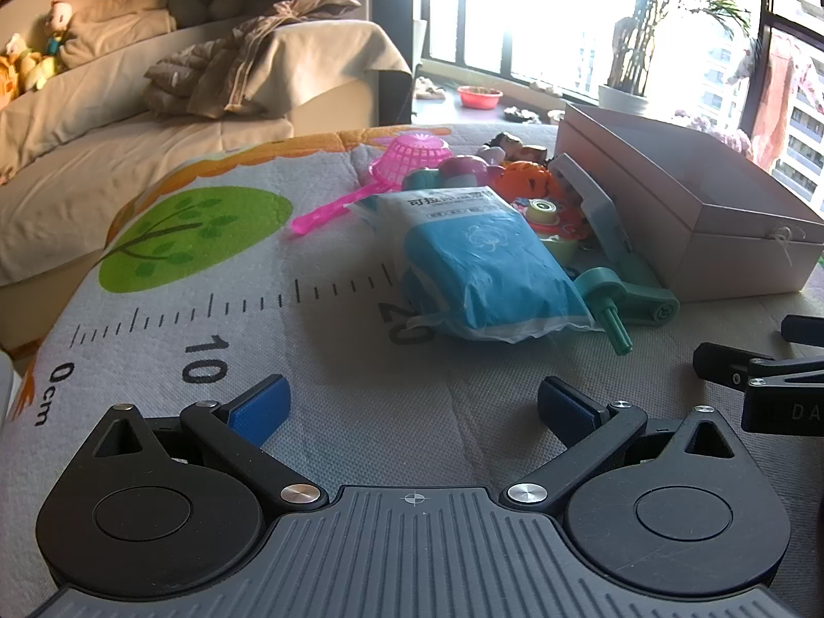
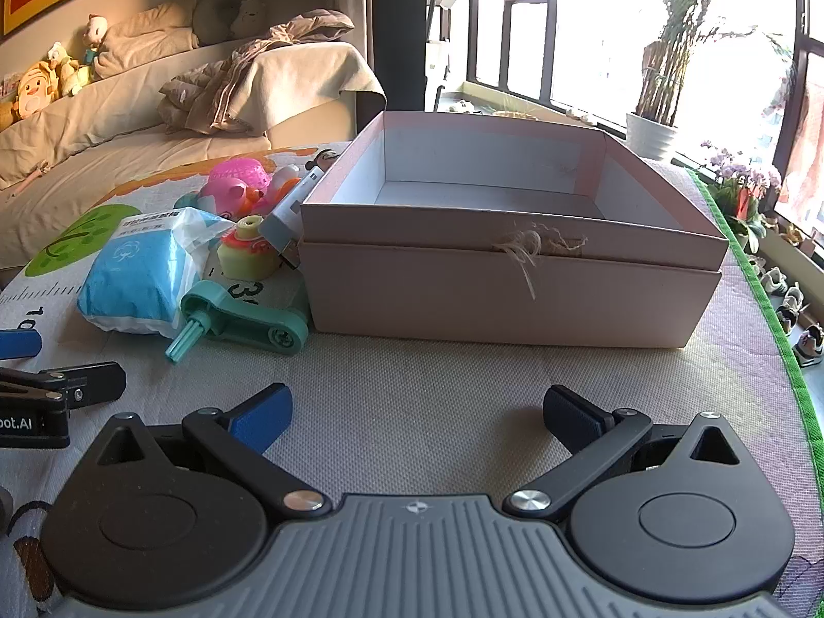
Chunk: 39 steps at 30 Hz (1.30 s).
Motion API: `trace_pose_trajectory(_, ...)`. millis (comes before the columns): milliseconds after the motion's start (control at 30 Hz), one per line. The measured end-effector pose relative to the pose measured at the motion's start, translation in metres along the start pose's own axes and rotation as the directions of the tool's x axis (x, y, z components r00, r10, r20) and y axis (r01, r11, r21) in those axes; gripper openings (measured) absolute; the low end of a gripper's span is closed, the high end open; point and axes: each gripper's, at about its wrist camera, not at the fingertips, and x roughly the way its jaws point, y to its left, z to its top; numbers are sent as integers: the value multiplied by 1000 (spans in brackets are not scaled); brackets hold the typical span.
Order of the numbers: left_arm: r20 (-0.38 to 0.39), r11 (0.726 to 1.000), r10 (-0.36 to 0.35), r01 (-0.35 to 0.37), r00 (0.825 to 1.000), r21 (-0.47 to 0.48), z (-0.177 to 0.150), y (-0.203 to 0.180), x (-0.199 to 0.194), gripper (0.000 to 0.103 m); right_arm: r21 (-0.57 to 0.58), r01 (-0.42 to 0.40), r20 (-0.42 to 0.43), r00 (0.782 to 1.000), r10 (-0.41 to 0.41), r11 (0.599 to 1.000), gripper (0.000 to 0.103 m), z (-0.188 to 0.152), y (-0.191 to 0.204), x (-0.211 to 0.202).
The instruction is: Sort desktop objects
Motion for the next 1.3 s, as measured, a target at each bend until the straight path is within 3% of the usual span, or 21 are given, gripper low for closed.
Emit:
trace_pose_trajectory(400, -3, 1000, 0, 0, 1000, 2, 0, 0, 0, 103, -2, -2, -7, 1000, 2, 1000, 103, 1, 0, 1)
trace_pose_trajectory(667, -52, 1000, -17, 18, 999, 25, 4, 1, -5, 103, -13, -18, -114, 993, 16, 1000, 103, 9, -3, -4)
trace_pose_trajectory(733, -74, 998, -57, 59, 996, 36, 3, -1, -9, 103, -15, -16, -122, 992, 14, 1000, 103, 2, -2, -12)
trace_pose_trajectory(800, -67, 995, -98, 100, 993, 28, 5, -4, -18, 103, -26, -21, -111, 994, 18, 999, 103, -5, -1, -19)
trace_pose_trajectory(933, -22, 995, -84, 85, 996, 43, 21, -11, -28, 103, -54, -62, -95, 994, 57, 997, 103, -15, -1, -30)
trace_pose_trajectory(1200, -42, 999, -23, 24, 999, 23, 62, -26, 12, 103, -112, -87, -57, 995, 81, 990, 103, -20, 9, -42)
trace_pose_trajectory(1300, -52, 999, -6, 8, 999, 43, 68, -26, 25, 103, -134, -34, 29, 999, 39, 990, 103, -10, 7, -46)
